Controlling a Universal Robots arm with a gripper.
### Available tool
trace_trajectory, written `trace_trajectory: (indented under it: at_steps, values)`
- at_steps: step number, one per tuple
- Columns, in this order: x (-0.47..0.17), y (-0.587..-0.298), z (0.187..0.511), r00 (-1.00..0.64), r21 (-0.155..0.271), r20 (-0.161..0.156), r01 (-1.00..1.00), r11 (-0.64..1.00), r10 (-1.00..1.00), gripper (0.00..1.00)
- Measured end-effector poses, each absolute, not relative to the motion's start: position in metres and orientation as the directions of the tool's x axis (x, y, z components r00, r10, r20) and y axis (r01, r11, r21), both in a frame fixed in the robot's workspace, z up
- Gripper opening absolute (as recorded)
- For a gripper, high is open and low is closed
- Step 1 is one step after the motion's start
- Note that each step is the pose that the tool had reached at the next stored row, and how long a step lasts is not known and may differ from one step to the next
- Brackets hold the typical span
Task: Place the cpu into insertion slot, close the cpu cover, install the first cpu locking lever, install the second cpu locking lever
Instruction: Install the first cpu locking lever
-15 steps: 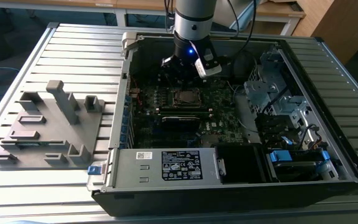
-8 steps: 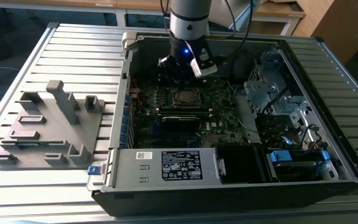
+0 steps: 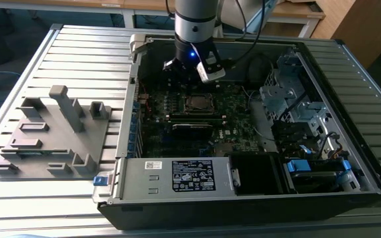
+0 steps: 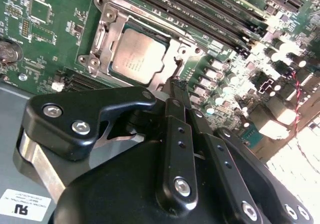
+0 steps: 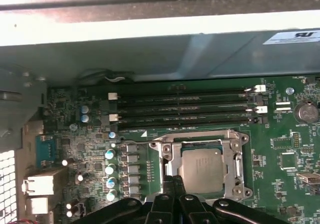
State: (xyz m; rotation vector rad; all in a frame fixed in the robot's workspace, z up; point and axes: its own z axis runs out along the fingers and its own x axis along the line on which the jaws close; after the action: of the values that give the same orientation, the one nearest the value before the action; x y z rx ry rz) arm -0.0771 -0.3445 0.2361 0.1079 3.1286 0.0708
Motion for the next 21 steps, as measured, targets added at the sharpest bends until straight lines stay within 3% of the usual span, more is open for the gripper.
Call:
trace_trajectory:
  at_steps: [21]
  values:
    - [-0.092,-0.345,0.246,-0.998,0.046,-0.014,0.068,0.997,0.069,0.10]
